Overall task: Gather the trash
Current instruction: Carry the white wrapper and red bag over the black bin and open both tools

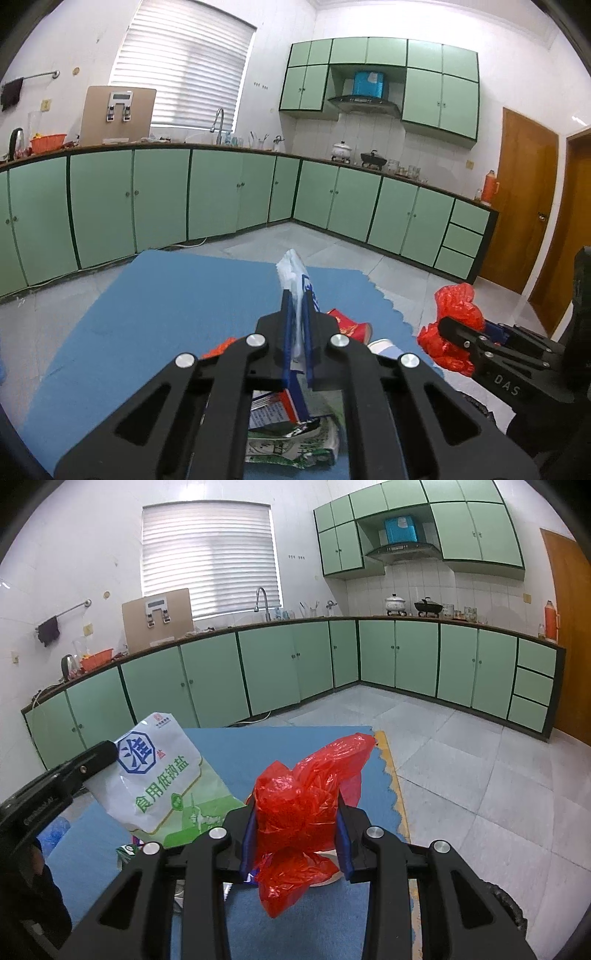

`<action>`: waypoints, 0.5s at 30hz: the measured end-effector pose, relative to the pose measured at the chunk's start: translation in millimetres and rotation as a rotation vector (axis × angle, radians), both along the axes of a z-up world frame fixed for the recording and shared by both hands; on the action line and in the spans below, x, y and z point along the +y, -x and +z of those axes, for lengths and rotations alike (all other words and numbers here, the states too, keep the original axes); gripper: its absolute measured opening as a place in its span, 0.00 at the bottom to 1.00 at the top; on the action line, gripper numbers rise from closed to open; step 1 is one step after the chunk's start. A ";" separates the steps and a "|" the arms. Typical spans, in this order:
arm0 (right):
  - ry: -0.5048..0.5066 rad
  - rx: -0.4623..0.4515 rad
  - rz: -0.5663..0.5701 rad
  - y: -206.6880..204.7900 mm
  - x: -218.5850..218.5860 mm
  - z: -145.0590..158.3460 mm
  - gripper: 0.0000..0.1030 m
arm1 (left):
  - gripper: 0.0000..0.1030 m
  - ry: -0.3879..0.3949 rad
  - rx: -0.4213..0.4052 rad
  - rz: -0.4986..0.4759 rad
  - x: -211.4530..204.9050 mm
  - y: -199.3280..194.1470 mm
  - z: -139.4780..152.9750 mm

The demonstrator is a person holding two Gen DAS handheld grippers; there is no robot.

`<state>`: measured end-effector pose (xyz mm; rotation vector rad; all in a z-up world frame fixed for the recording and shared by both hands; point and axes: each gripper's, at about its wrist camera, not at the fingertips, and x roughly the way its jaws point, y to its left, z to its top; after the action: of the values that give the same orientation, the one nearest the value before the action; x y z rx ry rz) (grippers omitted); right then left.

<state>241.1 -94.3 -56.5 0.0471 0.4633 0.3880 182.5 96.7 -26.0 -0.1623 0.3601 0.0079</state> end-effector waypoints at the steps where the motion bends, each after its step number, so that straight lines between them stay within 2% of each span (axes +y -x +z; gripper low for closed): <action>1: -0.002 -0.003 0.000 2.1 -1.7 2.2 0.33 | 0.04 0.000 -0.004 -0.006 -2.6 1.8 1.9; 15: -0.026 -0.039 -0.043 40.1 -39.4 22.7 0.33 | 0.04 0.017 -0.060 -0.118 -48.1 32.6 25.2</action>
<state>201.0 -133.7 -33.9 0.0746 0.4177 0.3519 149.9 48.5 -0.8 -0.1574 0.3097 -0.1167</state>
